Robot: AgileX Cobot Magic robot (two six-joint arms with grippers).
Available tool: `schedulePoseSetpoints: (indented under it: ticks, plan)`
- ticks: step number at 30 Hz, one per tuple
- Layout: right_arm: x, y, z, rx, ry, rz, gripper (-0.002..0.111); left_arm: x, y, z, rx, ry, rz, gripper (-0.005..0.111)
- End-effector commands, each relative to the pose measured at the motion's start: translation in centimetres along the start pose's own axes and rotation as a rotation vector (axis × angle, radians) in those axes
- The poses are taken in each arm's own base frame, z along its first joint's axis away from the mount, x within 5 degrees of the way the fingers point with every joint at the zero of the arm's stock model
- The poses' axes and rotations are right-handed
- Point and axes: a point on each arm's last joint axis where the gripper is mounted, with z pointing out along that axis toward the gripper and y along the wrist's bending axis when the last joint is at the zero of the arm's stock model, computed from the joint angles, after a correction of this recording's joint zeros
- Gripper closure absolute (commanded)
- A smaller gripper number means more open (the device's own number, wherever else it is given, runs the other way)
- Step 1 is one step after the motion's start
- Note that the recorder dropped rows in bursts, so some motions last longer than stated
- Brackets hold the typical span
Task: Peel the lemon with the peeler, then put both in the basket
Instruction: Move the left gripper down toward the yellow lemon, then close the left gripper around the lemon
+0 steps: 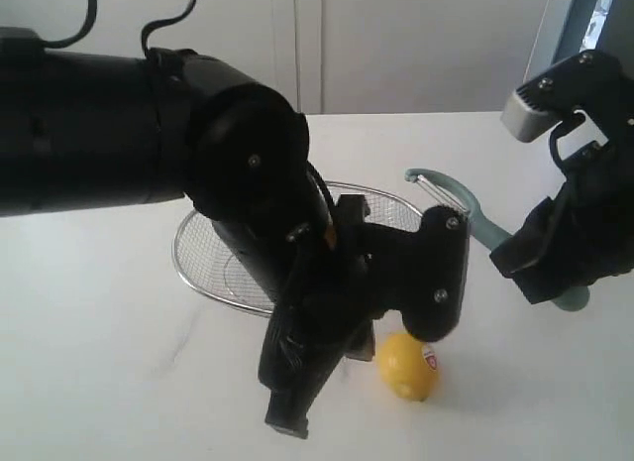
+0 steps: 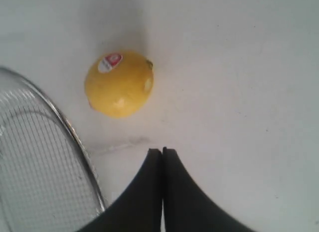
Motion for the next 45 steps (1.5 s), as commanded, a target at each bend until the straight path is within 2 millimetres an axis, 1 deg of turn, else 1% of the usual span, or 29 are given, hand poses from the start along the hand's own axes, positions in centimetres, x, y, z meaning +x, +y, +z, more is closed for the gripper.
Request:
schedulePoseSetpoints:
  ticks: [1,8,10,12,14,18,19,20,21,22,25,28,31,35,39,42,44,45]
  plan:
    - [-0.2,0.0,-0.4,0.006,-0.022,0.012,0.108,-1.0,0.0,-0.2,-0.042,-0.044,0.265,0.107]
    - [-0.2,0.0,-0.4,0.006,-0.022,0.012,0.108,-1.0,0.1,-0.2,-0.06,-0.042,0.552,0.106]
    - [-0.2,0.0,-0.4,0.006,-0.022,0.012,0.108,-1.0,0.1,-0.2,-0.062,-0.039,0.642,0.102]
    - [-0.2,0.0,-0.4,0.006,-0.022,0.012,0.108,-1.0,0.0,-0.2,-0.061,-0.036,0.73,0.094]
    - [-0.2,0.0,-0.4,0.006,-0.022,0.012,0.108,-1.0,0.0,-0.2,-0.062,-0.034,0.774,0.087]
    - [-0.2,0.0,-0.4,0.006,-0.022,0.012,0.108,-1.0,0.0,-0.2,-0.063,-0.03,0.906,0.068]
    - [-0.2,0.0,-0.4,0.006,-0.022,0.012,0.108,-1.0,0.0,-0.2,-0.062,-0.029,0.938,0.062]
    - [-0.2,0.0,-0.4,0.006,-0.022,0.012,0.108,-0.9,-0.1,-0.2,-0.052,-0.025,1.026,0.05]
    - [-0.2,0.0,-0.4,0.006,-0.022,0.012,0.108,-0.9,-0.1,-0.2,-0.044,-0.024,1.059,0.046]
    - [-0.2,0.0,-0.4,0.006,-0.022,0.012,0.108,-0.9,-0.2,-0.1,-0.035,-0.022,1.135,0.038]
    - [-0.2,0.0,-0.4,0.006,-0.022,0.012,0.108,-0.9,-0.1,0.2,-0.041,-0.021,1.174,0.038]
    - [-0.2,0.0,-0.4,0.006,-0.022,0.012,0.108,-1.1,0.5,1.9,-0.074,-0.017,1.181,0.038]
    - [-0.2,0.0,-0.4,0.005,-0.021,0.012,0.108,-1.4,1.1,3.1,-0.126,-0.015,1.177,0.038]
    - [0.0,-0.3,-0.4,0.036,0.006,-0.018,0.108,-1.5,1.4,4.2,-0.157,-0.012,1.173,0.038]
    - [0.2,-0.6,-0.4,0.07,0.03,-0.05,0.108,-1.6,1.7,5.0,-0.185,-0.011,1.169,0.038]
    - [0.2,-0.7,-0.4,0.075,0.034,-0.054,0.108,-1.7,1.8,5.1,-0.191,-0.01,1.168,0.037]
    - [0.2,-0.7,-0.4,0.075,0.034,-0.054,0.108,-1.7,1.8,5.1,-0.186,-0.013,1.145,0.033]
    - [0.2,-0.7,-0.4,0.075,0.034,-0.054,0.108,-1.6,1.7,5.1,-0.174,-0.016,1.106,0.033]
